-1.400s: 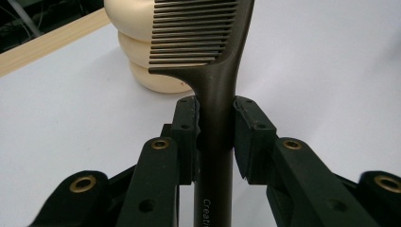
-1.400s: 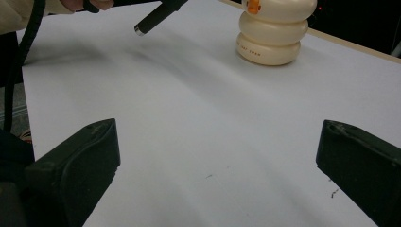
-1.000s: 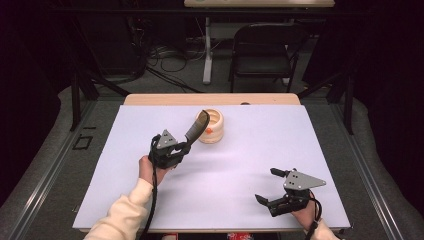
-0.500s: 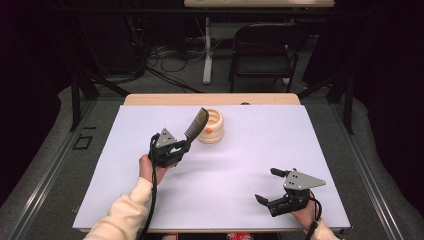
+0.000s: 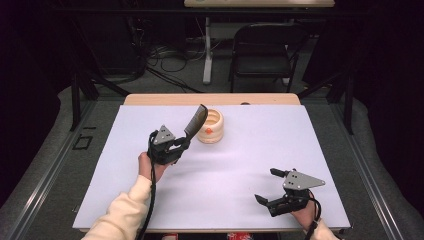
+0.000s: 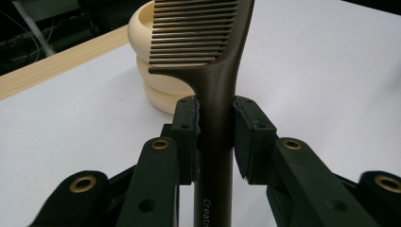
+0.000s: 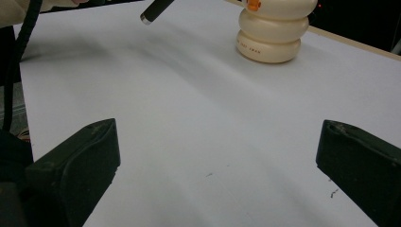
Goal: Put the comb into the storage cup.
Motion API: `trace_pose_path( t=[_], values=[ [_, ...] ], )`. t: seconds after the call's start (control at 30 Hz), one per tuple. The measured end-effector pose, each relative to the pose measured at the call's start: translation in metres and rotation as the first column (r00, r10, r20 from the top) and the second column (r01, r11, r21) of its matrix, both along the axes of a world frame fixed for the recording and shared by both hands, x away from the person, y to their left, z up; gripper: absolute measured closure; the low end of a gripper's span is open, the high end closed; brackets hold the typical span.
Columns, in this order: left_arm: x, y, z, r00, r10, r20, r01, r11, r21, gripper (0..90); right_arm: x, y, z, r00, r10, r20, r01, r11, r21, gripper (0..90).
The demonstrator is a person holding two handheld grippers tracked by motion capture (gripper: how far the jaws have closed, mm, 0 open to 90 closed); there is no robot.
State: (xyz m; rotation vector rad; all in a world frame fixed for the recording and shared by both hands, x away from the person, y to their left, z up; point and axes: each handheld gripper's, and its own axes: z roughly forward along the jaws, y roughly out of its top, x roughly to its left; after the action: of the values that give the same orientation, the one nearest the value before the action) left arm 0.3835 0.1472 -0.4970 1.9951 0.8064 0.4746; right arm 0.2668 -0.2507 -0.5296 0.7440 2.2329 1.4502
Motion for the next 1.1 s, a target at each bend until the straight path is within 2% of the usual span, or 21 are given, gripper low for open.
trace_pose_path(
  t=[0.33,0.6,1.1],
  values=[
    [0.006,-0.002,0.008,1.0000,-0.008,0.002,0.008,1.0000,0.000,72.0,-0.001,0.001,0.000,1.0000,-0.003,-0.001,0.003,1.0000,-0.002,0.0],
    [0.010,-0.005,0.019,0.9997,-0.008,0.024,0.008,0.9999,-0.007,72.0,-0.001,0.001,0.000,1.0000,-0.004,-0.001,0.004,1.0000,-0.001,0.0],
    [0.028,-0.011,0.038,0.9991,-0.011,0.040,0.012,0.9996,-0.026,72.0,0.000,0.001,0.000,1.0000,-0.001,-0.002,0.001,1.0000,-0.002,0.0]
  ],
)
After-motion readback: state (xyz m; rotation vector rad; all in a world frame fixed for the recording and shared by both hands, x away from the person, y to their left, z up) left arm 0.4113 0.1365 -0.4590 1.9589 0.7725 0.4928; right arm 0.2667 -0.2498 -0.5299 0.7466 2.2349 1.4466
